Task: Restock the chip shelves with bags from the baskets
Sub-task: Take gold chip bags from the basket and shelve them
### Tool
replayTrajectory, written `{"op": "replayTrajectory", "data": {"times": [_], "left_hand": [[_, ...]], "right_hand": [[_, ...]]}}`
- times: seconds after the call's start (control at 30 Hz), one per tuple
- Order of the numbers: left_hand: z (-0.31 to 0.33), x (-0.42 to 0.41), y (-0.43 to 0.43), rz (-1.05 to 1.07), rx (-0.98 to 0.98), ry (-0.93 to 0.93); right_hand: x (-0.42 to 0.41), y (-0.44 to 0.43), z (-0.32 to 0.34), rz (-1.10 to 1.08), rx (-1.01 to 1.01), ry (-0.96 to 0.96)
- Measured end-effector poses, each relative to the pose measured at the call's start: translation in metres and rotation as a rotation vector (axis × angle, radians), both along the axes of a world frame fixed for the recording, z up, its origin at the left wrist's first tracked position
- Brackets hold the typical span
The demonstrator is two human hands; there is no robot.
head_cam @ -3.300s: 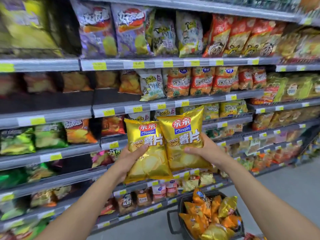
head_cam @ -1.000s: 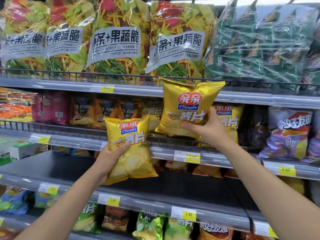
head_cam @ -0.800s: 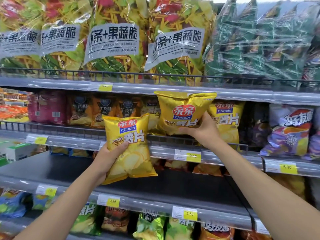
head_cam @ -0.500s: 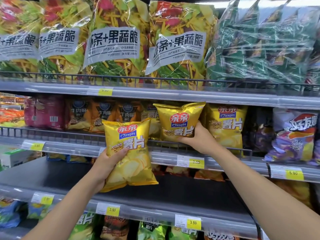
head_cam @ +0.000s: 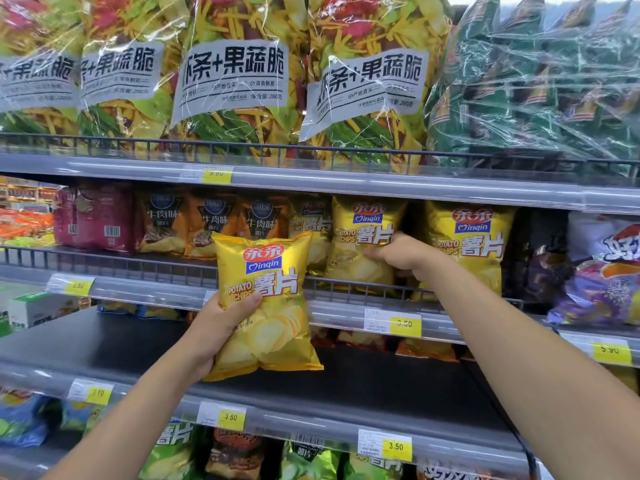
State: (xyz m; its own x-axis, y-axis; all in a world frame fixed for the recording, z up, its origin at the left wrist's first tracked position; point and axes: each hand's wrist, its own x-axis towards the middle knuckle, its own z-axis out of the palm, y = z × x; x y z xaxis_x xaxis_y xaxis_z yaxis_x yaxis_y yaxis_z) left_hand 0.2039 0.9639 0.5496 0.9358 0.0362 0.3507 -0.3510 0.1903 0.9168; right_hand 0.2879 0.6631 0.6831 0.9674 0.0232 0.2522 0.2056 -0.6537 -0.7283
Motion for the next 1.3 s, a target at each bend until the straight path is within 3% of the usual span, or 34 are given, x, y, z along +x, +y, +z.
{"op": "replayTrajectory", "data": {"times": [0.13,0.37,0.6,0.87,1.2,1.3], "left_hand": [[0.001,-0.001,0.001,0.0,0.003,0.004],[0.004,-0.001,0.002,0.015,0.026,0.02],[0.006,-0.002,0.008,-0.014,-0.004,0.027],[0.007,0.001,0.009,0.007,-0.007,0.031],[0.008,0.001,0.01,-0.011,0.002,0.046],[0.009,0.002,0.01,-0.002,0.014,0.039]], "right_hand": [[0.003,-0.002,0.008,-0.023,-0.003,0.071],[-0.002,0.008,0.011,0.127,0.091,0.154],[-0.002,0.013,0.004,0.099,0.135,0.182],[0.008,0.006,0.006,-0.075,0.079,0.049],[0.021,0.017,0.006,-0.098,-0.043,-0.041],[0.017,0.016,0.005,-0.122,0.008,-0.045]]}}
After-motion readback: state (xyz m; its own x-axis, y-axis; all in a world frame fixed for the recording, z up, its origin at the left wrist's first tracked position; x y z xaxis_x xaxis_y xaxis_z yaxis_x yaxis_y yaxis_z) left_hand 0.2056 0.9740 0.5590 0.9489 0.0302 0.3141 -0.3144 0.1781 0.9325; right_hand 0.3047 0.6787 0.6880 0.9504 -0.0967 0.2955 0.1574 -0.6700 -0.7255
